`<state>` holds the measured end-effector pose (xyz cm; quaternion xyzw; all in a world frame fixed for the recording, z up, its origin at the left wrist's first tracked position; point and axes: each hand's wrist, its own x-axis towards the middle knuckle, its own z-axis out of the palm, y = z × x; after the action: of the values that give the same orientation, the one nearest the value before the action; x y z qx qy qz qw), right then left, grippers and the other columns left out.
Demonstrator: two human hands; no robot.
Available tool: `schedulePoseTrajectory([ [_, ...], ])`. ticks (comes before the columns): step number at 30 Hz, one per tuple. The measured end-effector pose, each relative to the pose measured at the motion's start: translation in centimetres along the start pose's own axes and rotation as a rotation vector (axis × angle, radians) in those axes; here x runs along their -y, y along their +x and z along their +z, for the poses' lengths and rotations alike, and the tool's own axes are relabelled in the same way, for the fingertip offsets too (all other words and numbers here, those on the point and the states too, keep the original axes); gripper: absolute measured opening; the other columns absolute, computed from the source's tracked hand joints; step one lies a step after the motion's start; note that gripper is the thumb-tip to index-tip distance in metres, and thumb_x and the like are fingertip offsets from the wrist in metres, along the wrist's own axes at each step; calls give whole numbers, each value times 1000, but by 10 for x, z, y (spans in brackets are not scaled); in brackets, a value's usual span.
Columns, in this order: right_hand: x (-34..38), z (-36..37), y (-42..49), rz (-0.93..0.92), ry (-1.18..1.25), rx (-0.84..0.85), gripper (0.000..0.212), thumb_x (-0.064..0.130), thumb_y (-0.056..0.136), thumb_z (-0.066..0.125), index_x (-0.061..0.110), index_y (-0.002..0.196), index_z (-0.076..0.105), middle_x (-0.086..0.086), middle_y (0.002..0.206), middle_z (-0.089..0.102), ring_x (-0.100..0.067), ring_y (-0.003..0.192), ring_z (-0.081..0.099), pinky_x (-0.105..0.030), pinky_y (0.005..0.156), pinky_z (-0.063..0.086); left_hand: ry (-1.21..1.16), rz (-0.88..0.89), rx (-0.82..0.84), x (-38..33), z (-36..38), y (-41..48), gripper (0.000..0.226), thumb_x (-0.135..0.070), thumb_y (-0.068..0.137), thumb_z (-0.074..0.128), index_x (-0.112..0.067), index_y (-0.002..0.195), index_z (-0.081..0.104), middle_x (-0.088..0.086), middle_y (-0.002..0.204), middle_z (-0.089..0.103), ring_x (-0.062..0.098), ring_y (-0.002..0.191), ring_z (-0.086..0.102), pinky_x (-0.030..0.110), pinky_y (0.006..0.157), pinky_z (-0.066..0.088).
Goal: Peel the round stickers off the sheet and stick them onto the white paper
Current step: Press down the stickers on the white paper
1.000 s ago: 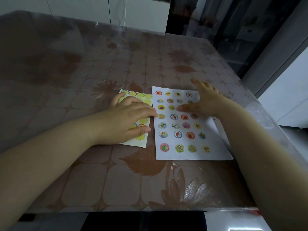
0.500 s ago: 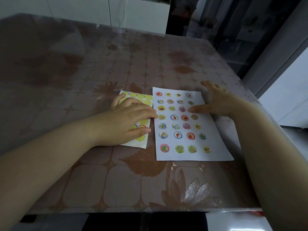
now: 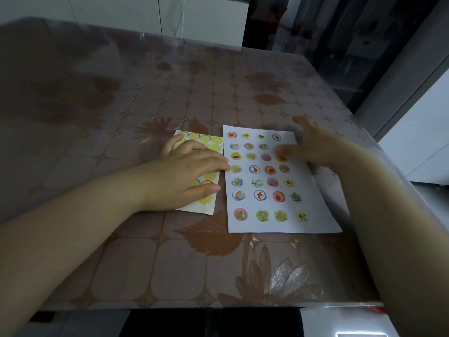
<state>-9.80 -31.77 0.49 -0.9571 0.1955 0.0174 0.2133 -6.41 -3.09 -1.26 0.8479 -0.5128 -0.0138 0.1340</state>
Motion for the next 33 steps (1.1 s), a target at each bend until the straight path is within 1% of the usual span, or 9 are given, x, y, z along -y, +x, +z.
schedulePoseTrajectory([
  [3,0,2,0,-11,-82,0,105,61,65,68,24,146,13,-7,154,17,-33,139,21,-51,112,22,12,2,0,1,0,0,59,-64,76,16,-44,128,35,-31,135,33,0,129,17,30,108,-12],
  [7,13,7,-3,-27,-44,-40,98,61,69,65,26,146,15,-5,154,17,-33,138,21,-50,112,22,6,1,1,0,0,-1,60,-64,76,16,-44,128,36,-30,135,33,0,129,17,32,109,-12],
  [13,26,11,-7,-18,-54,-38,97,54,70,69,27,146,15,-5,154,15,-33,140,16,-51,113,18,6,-1,6,0,-1,0,60,-64,75,16,-44,128,36,-29,135,33,2,130,18,36,111,-9],
  [17,25,10,-10,-48,-41,-20,95,54,71,68,27,146,15,-5,154,16,-32,139,19,-49,112,20,10,-2,-2,-1,-1,-1,61,-64,75,15,-43,128,36,-30,135,33,2,130,19,35,111,-10],
  [20,23,7,-13,-38,-39,45,101,59,65,70,28,145,17,-5,152,21,-32,136,26,-49,111,25,11,0,-5,-2,-1,-1,61,-64,75,15,-43,128,36,-31,135,32,1,130,18,33,110,-12],
  [23,26,5,-16,-47,-70,34,102,59,63,71,29,145,17,-4,153,20,-31,137,24,-51,112,22,8,6,-12,-1,0,-1,60,-64,75,16,-44,128,36,-33,132,32,-1,129,18,32,109,-12],
  [25,31,5,-18,-75,-50,10,100,60,66,67,29,146,16,-4,154,17,-30,139,20,-51,113,19,7,8,-16,-1,0,0,60,-64,75,16,-44,128,36,-34,131,31,-2,128,18,30,108,-13],
  [29,51,15,-26,-185,-65,-14,94,64,69,60,27,145,17,-4,154,19,-29,139,21,-50,113,20,5,6,-13,-1,0,-1,60,-63,76,16,-43,130,32,-28,133,34,-3,127,15,28,107,-14],
  [33,67,27,-31,-260,-150,50,98,63,65,65,25,143,20,-2,151,23,-28,137,22,-48,112,20,-4,7,-12,1,0,-1,57,-61,77,19,-39,128,31,-26,121,37,-2,128,16,31,109,-12],
])
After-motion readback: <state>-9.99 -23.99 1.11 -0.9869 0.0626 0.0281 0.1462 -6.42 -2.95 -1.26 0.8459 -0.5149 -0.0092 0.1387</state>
